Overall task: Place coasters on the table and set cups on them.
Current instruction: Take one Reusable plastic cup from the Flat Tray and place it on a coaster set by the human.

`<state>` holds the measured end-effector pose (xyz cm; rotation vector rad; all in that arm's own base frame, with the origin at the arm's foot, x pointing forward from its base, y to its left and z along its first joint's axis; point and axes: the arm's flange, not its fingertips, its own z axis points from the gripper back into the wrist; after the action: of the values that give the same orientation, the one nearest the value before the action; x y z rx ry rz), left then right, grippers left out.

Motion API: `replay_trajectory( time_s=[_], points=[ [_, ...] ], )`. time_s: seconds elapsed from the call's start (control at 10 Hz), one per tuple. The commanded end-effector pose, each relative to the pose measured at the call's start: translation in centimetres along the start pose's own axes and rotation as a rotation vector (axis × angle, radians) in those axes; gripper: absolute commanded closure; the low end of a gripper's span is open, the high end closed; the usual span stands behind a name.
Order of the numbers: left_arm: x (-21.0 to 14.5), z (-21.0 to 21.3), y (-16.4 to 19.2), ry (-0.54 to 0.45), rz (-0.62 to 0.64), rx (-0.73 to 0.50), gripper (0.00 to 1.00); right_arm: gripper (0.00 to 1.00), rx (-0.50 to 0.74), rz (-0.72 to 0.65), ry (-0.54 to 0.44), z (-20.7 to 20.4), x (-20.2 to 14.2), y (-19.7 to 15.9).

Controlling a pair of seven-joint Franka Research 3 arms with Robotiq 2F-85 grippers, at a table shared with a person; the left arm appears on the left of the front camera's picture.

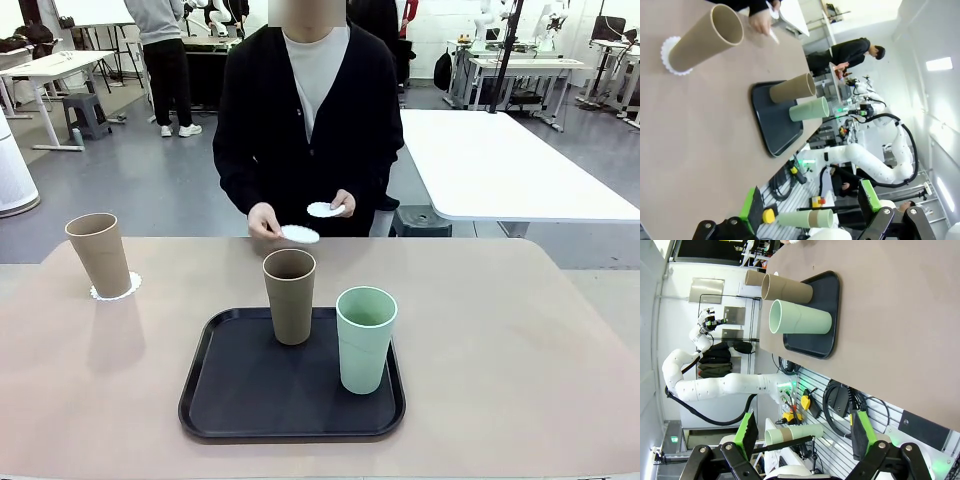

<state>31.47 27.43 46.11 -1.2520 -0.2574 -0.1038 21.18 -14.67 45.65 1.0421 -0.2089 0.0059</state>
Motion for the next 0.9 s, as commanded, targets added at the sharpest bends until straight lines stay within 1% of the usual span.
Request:
replay_trajectory(
  time_s=[0.0,0.8],
  points=[
    [-0.29,-0.07,-0.12,-0.008,0.002,-0.001,0.0,0.0,0.023,0.017,-0.011,-0.09,0.12,0.0],
    [-0.29,-0.07,-0.12,-0.008,0.002,-0.001,0.0,0.0,0.023,0.017,-0.011,-0.09,0.12,0.0]
  ],
)
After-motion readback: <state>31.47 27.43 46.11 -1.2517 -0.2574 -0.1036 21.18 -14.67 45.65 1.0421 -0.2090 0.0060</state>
